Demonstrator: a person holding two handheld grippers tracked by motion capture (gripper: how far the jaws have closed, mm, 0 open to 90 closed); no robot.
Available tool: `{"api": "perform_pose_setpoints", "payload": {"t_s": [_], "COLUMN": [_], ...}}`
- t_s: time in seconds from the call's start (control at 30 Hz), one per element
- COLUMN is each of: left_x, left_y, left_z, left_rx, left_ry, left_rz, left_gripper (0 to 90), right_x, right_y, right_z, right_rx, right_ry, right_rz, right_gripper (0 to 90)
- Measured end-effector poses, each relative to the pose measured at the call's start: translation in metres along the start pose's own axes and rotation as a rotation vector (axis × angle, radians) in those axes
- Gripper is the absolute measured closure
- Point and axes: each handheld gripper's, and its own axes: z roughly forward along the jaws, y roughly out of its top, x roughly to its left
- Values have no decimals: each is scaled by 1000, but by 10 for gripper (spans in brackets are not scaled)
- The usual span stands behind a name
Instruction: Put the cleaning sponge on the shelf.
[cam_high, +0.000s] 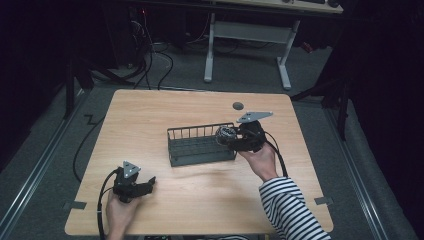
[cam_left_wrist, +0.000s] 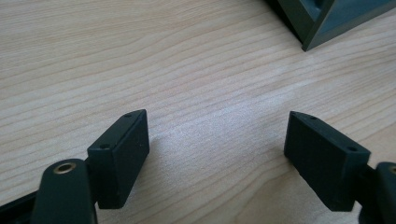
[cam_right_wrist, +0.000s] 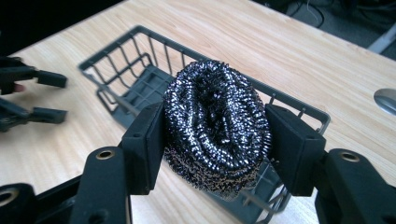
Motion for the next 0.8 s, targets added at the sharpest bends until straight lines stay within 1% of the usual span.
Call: {"api": "perform_pose_setpoints", "payload": {"t_s": [0.17,0.3,0.4,0.5,0.57,0.67,0.73,0.8], "left_x": [0,0,0,0,0,0,0,0], "left_y": [0,0,0,0,0,0,0,0], "left_z": [0,0,0,0,0,0,0,0], "left_rx": [1,2,2,1,2,1,1,2], "left_ry": [0,-1,-2,-2,-2,-2,-2,-2], "left_rz": [1,3,3,3,3,3,3,3], "left_gripper": [227,220,220,220,219,219,219,219], "right_x": [-7,-15,-19,-22,-23,-23,-23,-24], "right_y": [6,9,9,7,5,3,2,1], "right_z": [23,39,50,60,65,71,74,76], "right_rx": [54,82,101,137,151,169,191,194], "right_ry": [-15,-31,-41,-55,-61,-69,-77,-80], "right_rz": [27,75,100,106,114,112,119,112], "right_gripper": [412,409,408,404,401,393,387,380]}}
